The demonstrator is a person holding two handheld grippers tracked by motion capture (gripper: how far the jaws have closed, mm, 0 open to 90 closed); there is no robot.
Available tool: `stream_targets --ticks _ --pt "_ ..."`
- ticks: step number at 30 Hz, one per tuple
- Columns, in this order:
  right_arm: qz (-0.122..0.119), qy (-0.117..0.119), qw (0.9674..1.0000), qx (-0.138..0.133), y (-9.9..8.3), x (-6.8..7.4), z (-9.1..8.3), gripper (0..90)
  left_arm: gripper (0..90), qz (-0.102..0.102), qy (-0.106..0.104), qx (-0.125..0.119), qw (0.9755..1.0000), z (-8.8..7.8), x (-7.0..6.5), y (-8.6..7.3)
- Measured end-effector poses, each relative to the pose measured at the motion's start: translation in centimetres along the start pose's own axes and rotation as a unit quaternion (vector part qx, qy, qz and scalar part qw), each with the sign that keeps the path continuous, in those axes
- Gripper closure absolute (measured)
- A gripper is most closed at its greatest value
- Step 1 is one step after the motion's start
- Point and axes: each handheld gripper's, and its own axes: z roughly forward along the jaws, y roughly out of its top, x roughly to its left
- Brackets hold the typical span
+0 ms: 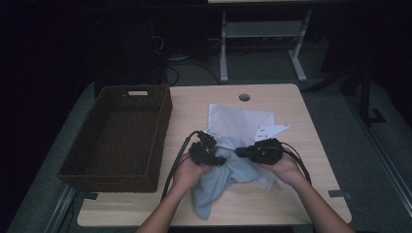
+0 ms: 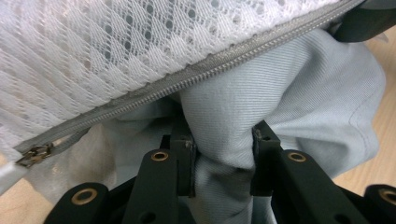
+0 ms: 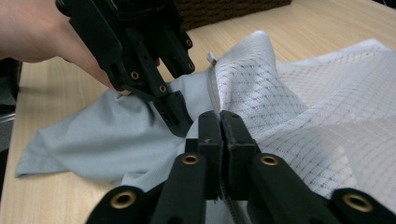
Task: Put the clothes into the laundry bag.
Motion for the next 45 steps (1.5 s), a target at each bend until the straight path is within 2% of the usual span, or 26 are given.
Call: stream_targets --ticks 2,8,14,17,22,25,27,28,29,30,31,34,38,39,40,42,45 --pt "0.001 -0.005 1.0 0.003 -0.2 -0.1 -0.1 80.2 69.4 0.001 0.002 0.002 1.0 0.1 0.0 0.0" --pt "0.007 -0.029 0.9993 0.021 -1.5 -0.6 -1.2 74.5 69.5 -0.002 -0.003 0.0 1.0 0.2 0.2 -0.2" --pt "0.014 -0.051 0.9981 0.033 -3.1 -1.2 -2.7 73.4 69.5 -0.002 -0.004 0.0 1.0 0.2 0.3 -0.2" --pt "0.017 -0.053 0.9978 0.037 -3.9 -1.4 -3.2 71.7 69.5 -0.002 -0.004 0.001 1.0 0.2 0.3 -0.2" --pt "0.006 -0.051 0.9969 0.06 -4.8 -1.2 -3.2 65.5 69.5 -0.002 -0.004 0.001 1.0 0.2 0.3 -0.2" --pt "0.004 -0.062 0.9947 0.082 -5.2 -1.5 -2.5 72.2 69.5 0.0 -0.003 0.002 1.0 0.1 0.3 -0.2" --pt "0.0 -0.068 0.9931 0.095 -5.5 -1.7 -2.4 84.5 69.6 0.0 -0.003 0.001 1.0 0.1 0.2 -0.2" --pt "0.002 -0.067 0.9932 0.095 -5.6 -1.8 -2.4 84.5 69.5 0.0 -0.003 0.001 1.0 0.1 0.2 -0.2" --pt "0.003 -0.066 0.9934 0.094 -5.6 -1.8 -2.5 82.0 69.6 0.0 -0.003 0.001 1.0 0.1 0.3 -0.2" --pt "0.001 -0.067 0.9935 0.092 -5.6 -1.7 -2.6 75.8 69.6 -0.001 -0.004 0.001 1.0 0.1 0.3 -0.2" --pt "0.001 -0.064 0.994 0.089 -5.6 -1.7 -2.7 65.9 69.6 -0.001 -0.004 0.001 1.0 0.1 0.3 -0.2" --pt "-0.005 -0.063 0.9939 0.091 -5.6 -1.4 -2.6 59.8 69.6 -0.003 -0.006 0.0 1.0 0.1 0.4 -0.3" --pt "-0.005 -0.076 0.9906 0.114 -6.4 -1.6 -2.0 63.6 69.5 -0.002 -0.006 0.001 1.0 0.1 0.3 -0.3" --pt "-0.004 -0.078 0.9901 0.117 -6.5 -1.8 -1.9 68.5 69.5 -0.002 -0.005 0.001 1.0 0.1 0.3 -0.3" --pt "-0.001 -0.078 0.99 0.118 -6.6 -1.9 -1.9 70.3 69.5 -0.002 -0.005 0.001 1.0 0.1 0.3 -0.3" --pt "0.002 -0.076 0.9903 0.116 -6.7 -2.1 -1.9 79.9 69.5 -0.002 -0.004 0.0 1.0 0.1 0.3 -0.3" --pt "0.005 -0.072 0.9911 0.112 -6.6 -2.1 -2.1 85.9 69.6 -0.004 -0.004 -0.001 1.0 0.1 0.3 -0.3"
